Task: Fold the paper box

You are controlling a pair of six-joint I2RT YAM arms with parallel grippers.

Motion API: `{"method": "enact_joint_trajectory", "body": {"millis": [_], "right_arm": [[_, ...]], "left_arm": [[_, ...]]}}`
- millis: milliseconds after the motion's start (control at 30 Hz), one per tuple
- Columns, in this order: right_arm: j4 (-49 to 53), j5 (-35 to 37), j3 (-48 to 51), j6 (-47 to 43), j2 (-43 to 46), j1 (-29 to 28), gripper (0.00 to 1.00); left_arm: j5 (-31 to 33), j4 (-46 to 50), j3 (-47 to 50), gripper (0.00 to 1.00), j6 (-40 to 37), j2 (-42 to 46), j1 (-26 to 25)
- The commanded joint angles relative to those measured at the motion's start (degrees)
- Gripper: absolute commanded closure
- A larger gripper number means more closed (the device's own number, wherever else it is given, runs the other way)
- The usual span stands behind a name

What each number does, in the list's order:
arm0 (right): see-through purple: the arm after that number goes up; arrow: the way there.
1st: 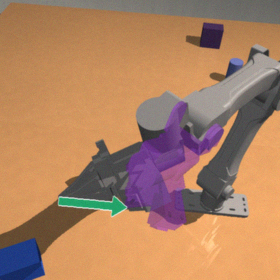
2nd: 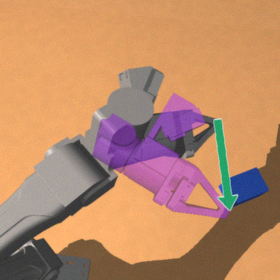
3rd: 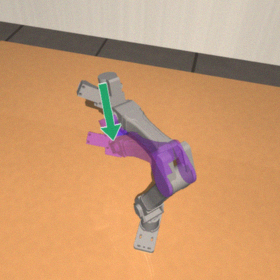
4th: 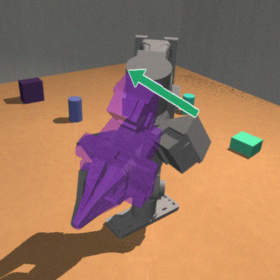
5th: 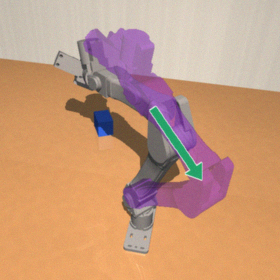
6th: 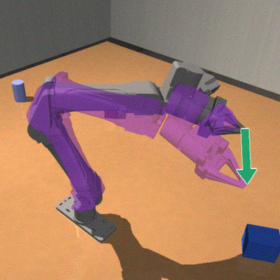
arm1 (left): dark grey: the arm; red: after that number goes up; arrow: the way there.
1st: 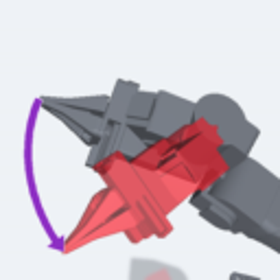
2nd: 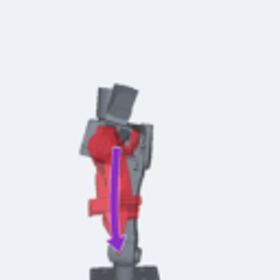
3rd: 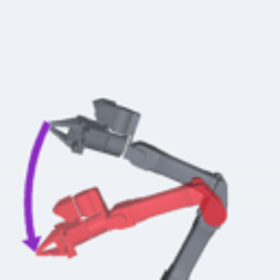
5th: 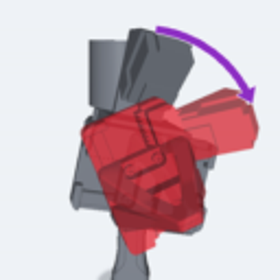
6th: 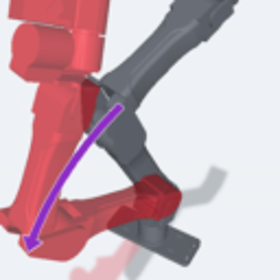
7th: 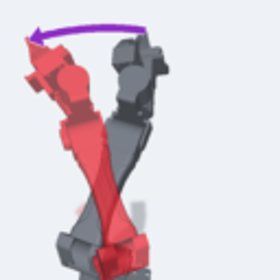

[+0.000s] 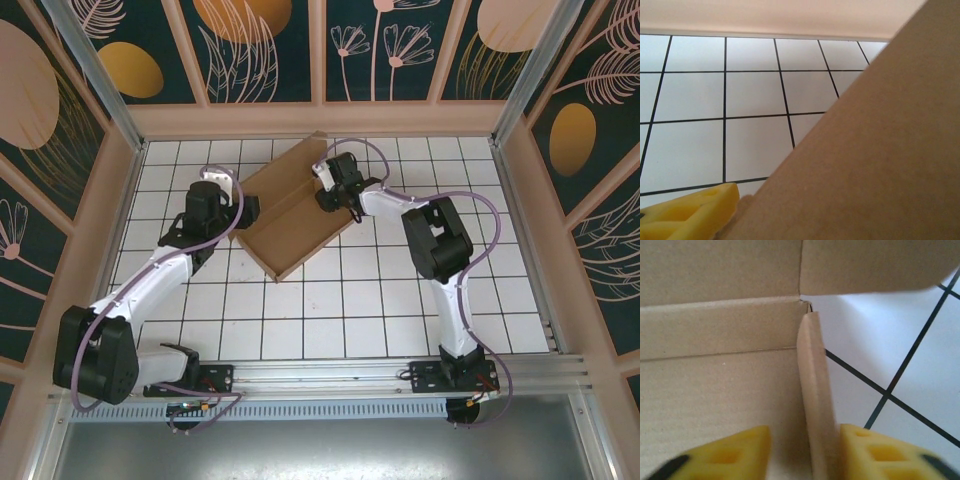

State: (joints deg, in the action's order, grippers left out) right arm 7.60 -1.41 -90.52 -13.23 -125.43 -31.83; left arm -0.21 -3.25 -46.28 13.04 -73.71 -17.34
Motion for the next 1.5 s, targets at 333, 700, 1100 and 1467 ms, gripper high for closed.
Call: {"method": "enact_joint_trajectory", "body": {"millis": [333, 700, 1100, 1467], "right_arm": [[-8.1, -0.8, 28.0, 13.2, 20.5, -0.4, 0.80], [-30.7, -7.5, 46.8, 7.3, 49.8, 4.2, 0.55], [-38.8, -30.4, 49.5, -17.9, 47.3, 19.3, 0.37], [-48.4, -43.0, 46.7, -19.0, 36.1, 25.8, 0.40]], "left_arm": [[-8.8, -3.3, -7.1, 0.33, -7.5, -9.3, 0.1], [-16.7, -1.2, -10.8, 0.38, -13.5, -12.9, 0.1], [-18.8, -4.1, -7.0, 0.40, -13.9, -10.0, 0.0], [-18.8, -4.2, -7.5, 0.41, -14.2, -10.6, 0.1]]}}
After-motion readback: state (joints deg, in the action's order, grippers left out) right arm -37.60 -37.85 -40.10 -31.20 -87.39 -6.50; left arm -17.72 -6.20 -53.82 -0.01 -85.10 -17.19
